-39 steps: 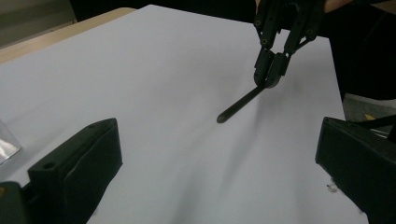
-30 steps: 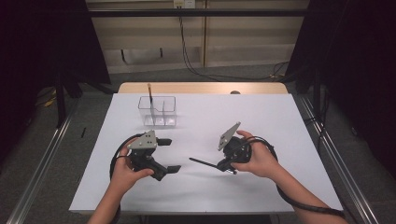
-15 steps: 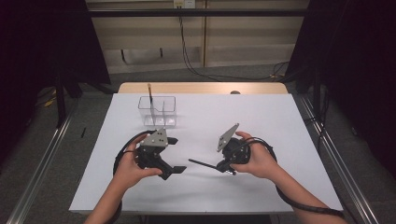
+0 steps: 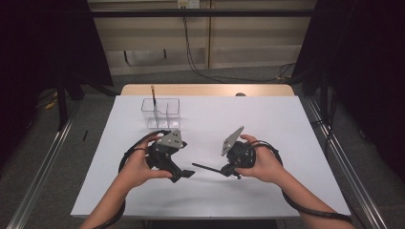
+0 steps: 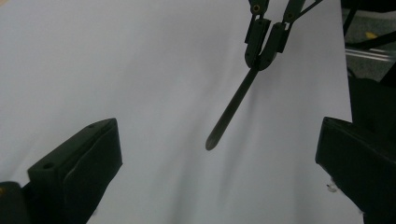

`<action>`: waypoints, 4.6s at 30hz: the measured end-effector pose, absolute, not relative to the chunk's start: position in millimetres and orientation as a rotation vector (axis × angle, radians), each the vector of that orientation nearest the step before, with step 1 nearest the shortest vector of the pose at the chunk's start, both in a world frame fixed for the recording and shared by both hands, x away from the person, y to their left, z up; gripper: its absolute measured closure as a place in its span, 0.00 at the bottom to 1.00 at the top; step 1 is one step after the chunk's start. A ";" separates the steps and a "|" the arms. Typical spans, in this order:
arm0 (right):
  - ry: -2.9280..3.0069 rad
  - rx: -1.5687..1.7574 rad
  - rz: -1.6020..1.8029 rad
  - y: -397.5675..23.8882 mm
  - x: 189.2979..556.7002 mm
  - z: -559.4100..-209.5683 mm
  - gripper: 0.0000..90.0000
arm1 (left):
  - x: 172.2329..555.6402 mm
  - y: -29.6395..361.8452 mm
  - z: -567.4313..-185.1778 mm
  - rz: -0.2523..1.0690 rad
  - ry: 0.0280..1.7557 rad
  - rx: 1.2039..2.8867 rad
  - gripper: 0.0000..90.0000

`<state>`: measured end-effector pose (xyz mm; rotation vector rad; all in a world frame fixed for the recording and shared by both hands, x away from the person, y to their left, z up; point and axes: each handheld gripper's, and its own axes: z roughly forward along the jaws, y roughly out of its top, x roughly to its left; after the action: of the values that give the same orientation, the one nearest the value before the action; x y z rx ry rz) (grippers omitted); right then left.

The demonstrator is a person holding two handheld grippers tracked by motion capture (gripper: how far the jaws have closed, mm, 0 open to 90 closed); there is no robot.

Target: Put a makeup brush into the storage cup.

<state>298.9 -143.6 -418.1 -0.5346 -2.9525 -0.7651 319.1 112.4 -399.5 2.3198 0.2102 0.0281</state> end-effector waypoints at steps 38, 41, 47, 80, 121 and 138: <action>-2.965 -0.503 -0.745 -141.7 299.4 -414.9 0.94 | 319.6 71.5 -396.3 0.014 -0.010 2.512 0.65; -2.966 -0.491 -0.754 -141.0 299.4 -414.0 0.94 | 319.4 68.7 -399.2 0.011 -0.027 2.537 0.67; -2.969 -0.467 -0.758 -139.0 298.6 -410.5 0.94 | 318.5 64.1 -404.3 0.005 -0.058 2.570 0.73; -2.918 -0.454 -0.922 -142.5 304.3 -395.7 0.88 | 313.2 66.4 -425.0 -0.056 -0.034 2.605 0.93; -2.647 -0.758 -1.542 -188.9 299.3 -428.3 0.12 | 315.0 81.2 -425.5 -0.053 0.082 2.500 0.93; -2.598 -0.798 -1.651 -195.0 297.4 -431.0 0.13 | 317.7 93.1 -429.8 -0.109 0.192 2.285 0.93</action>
<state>297.4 -195.0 -431.0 -0.7981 -2.5984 -1.6513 317.7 93.1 -429.8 2.2850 0.1917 -0.1092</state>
